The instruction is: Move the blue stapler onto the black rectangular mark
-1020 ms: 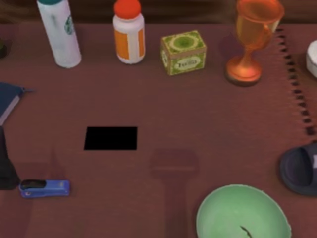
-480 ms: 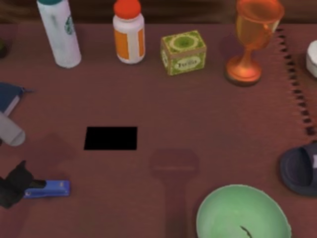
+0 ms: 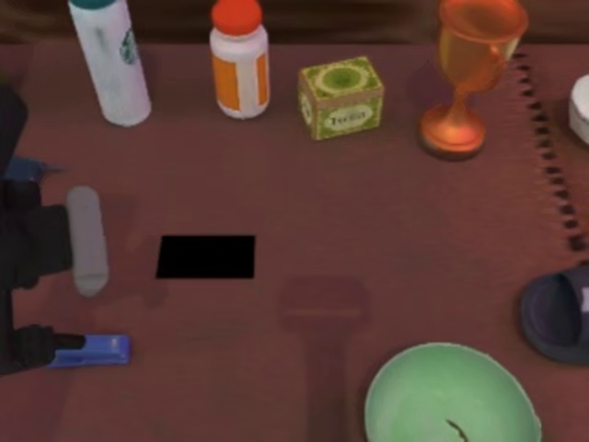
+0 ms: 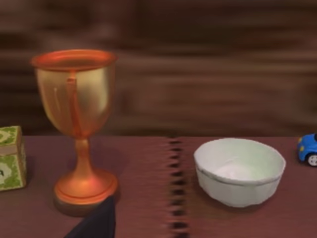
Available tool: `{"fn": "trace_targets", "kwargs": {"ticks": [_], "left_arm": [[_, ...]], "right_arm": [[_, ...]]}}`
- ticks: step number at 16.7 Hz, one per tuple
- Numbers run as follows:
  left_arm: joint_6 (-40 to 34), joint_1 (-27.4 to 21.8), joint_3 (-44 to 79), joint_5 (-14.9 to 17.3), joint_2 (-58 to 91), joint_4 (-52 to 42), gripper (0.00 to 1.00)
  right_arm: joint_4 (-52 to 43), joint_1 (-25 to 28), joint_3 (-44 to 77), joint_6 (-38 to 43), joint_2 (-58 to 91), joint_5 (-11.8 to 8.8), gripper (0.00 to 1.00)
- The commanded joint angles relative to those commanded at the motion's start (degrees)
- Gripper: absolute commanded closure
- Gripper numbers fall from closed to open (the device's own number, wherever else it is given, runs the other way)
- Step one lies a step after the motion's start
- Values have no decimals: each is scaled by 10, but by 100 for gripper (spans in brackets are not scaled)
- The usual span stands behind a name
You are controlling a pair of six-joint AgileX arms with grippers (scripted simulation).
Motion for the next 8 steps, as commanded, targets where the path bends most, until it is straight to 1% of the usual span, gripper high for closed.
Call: {"fn": "trace_targets", "kwargs": {"ticks": [2,4,8], "left_arm": [[46,-7,39,1,55,-34,0],[75,-11,63,1,88,-55,0],[84,-12,72,2,98,-62,0]], "right_arm": [[0,0,0,0,0,0,0],[0,0,0,0,0,0,0],[0,0,0,0,0,0,0]]}}
